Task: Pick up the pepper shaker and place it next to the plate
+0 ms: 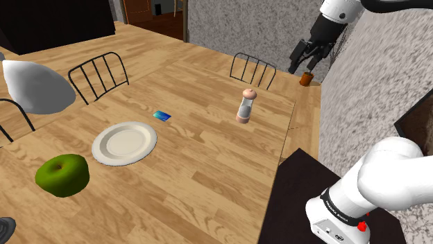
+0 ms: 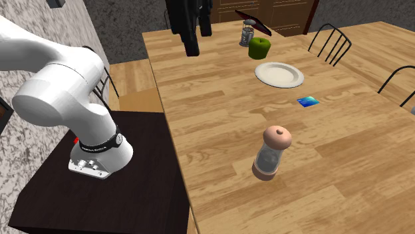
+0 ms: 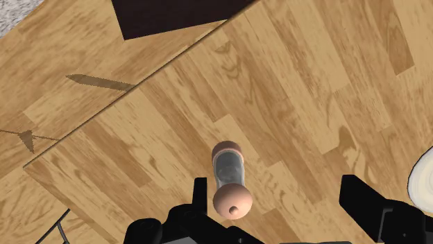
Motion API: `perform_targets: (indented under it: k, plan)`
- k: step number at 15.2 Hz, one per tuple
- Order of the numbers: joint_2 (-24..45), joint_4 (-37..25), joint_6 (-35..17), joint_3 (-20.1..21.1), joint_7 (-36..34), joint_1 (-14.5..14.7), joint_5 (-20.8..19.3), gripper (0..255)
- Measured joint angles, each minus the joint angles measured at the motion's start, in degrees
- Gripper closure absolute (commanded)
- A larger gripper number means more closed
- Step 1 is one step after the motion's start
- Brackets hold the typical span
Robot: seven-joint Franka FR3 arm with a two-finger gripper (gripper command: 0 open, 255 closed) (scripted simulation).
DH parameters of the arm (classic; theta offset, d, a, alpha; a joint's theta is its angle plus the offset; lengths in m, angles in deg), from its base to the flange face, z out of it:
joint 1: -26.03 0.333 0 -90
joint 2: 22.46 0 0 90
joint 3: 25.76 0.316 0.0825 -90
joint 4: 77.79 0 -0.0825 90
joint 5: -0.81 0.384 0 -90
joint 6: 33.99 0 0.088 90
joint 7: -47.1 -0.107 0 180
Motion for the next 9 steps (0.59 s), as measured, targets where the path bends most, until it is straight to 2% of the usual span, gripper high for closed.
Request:
perform_targets:
  k: [3, 9]
  plan:
    - [1.86, 0.3, -1.94, -0.88, 1.38, 0.22, -0.24, 0]
    - [11.85, 1.06, -11.66, -4.61, 7.7, 1.49, -0.69, 0]
